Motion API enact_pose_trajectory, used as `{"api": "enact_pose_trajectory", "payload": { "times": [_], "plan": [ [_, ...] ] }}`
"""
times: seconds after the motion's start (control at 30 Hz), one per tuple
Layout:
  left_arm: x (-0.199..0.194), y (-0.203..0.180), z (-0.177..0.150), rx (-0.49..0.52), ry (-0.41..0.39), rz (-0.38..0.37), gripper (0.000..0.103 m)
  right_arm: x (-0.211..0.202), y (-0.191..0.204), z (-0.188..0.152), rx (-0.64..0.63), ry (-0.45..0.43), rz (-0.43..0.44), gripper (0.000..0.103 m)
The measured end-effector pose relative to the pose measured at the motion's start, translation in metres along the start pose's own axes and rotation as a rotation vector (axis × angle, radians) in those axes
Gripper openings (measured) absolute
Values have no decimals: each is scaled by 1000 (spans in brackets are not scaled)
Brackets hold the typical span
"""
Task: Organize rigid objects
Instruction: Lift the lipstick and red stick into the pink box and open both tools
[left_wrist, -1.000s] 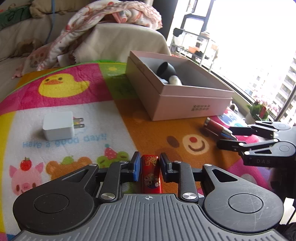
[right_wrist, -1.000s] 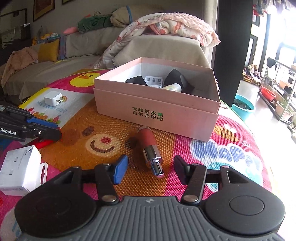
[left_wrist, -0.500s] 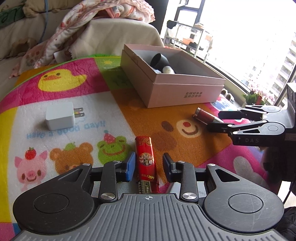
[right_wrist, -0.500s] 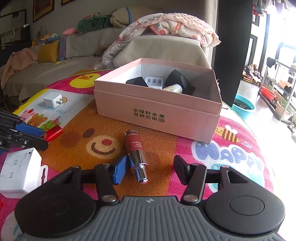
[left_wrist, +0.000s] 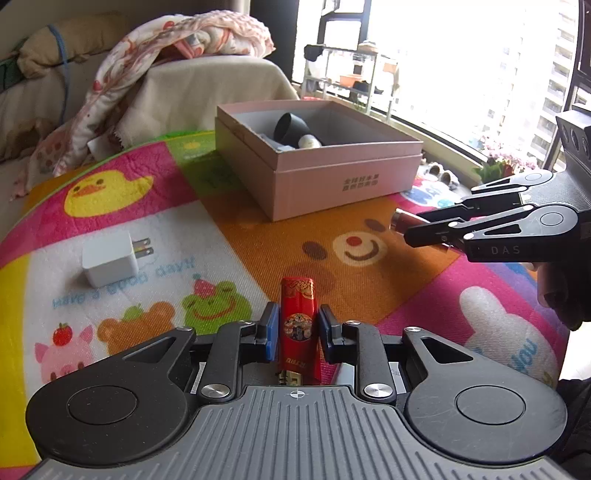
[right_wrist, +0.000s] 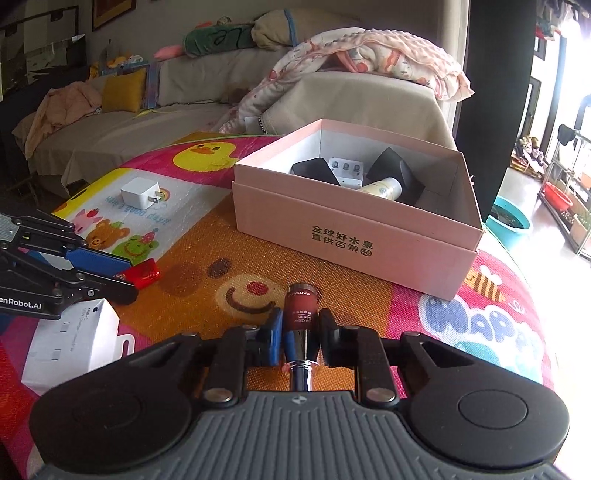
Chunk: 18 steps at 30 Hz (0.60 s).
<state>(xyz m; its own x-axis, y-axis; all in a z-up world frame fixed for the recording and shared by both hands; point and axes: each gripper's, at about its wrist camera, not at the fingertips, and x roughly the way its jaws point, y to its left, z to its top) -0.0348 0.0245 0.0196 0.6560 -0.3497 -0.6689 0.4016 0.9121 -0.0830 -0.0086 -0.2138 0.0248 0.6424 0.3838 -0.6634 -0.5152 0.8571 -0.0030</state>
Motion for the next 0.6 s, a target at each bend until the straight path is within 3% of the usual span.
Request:
{"api": "enact_pose_trajectory", "payload": {
  "times": [0.17,0.3,0.4,0.5,0.6],
  "plan": [
    [-26,-3,37,22,-92,-50,26,-34,-17,11,50,-63,3,20],
    [-53,-13,115,114,-257,-66,26,-74,-41,56,87,-220,-15,20],
    [-47,-18,176,128,-339,-94,26,-94,-55,98,83,-357,-75,20],
    [-10,-16,216,75,-330,-95,26,-89,-67,128,93,-404,-137,20],
    [45,-11,225,13,-225,-108,26,-59,-79,138,122,-354,-146,20]
  ]
}}
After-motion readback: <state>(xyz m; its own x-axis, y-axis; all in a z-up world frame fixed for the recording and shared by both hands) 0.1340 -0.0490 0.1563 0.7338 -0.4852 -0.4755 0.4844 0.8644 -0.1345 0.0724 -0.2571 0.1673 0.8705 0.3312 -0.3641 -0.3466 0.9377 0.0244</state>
